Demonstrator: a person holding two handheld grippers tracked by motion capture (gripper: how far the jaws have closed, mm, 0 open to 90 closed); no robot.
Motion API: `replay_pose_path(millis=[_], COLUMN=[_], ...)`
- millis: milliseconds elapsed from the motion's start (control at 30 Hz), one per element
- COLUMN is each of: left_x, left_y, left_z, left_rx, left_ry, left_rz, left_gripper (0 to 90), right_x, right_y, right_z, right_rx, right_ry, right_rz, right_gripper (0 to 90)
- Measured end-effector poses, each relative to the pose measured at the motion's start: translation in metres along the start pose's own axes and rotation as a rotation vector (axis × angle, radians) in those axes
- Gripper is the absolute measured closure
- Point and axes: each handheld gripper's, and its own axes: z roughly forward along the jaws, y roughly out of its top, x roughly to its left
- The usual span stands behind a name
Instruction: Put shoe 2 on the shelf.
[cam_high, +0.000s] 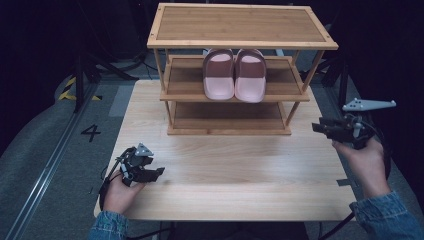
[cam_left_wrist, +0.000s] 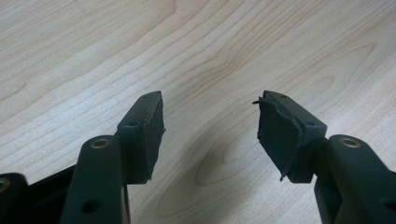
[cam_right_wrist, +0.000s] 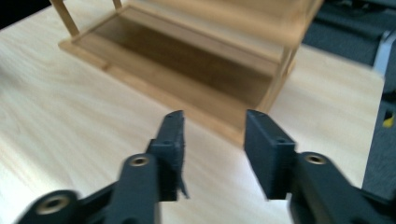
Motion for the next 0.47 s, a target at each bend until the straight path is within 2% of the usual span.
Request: replay_pose_path(millis=[33, 67, 133, 200, 233, 300, 367, 433, 467], left_x=[0.001, 0.001, 0.002, 0.003, 0.003, 0.003, 0.003, 0.004, 0.005], left_y=[0.000, -0.001, -0.001, -0.002, -0.002, -0.002, -0.003, -0.003, -0.004], left_z=[0.001, 0.003, 0.004, 0.006, 0.006, 0.007, 0.008, 0.010, 0.010], left_rx=[0.004, 0.009, 0.012, 0.004, 0.004, 0.014, 0.012, 0.012, 0.009], left_ry=[0.003, 0.002, 0.002, -0.006, -0.006, 0.004, -0.003, 0.000, 0.004], left_rz=[0.013, 0.002, -0.002, -0.014, -0.014, -0.007, -0.012, -0.010, -0.007], left_gripper=[40.5, 40.4, 40.4, 40.4, 40.4, 40.3, 39.9, 39.7, 39.4], right_x=[-0.001, -0.003, -0.007, -0.011, -0.011, -0.016, -0.018, -0.020, -0.021], right_y=[-0.010, -0.020, -0.052, -0.069, -0.069, -0.090, -0.102, -0.115, -0.125], right_z=[0.000, 0.002, 0.008, 0.015, 0.015, 0.025, 0.034, 0.041, 0.046], right_rx=[0.006, 0.011, 0.024, 0.029, 0.029, 0.046, 0.067, 0.054, 0.035], right_ry=[0.004, 0.000, -0.005, -0.004, -0.004, -0.009, -0.018, -0.026, -0.046], right_rz=[0.006, 0.009, 0.035, 0.057, 0.057, 0.076, 0.093, 0.115, 0.127], right_gripper=[54.3, 53.4, 50.2, 47.8, 47.8, 44.8, 44.1, 43.3, 43.3])
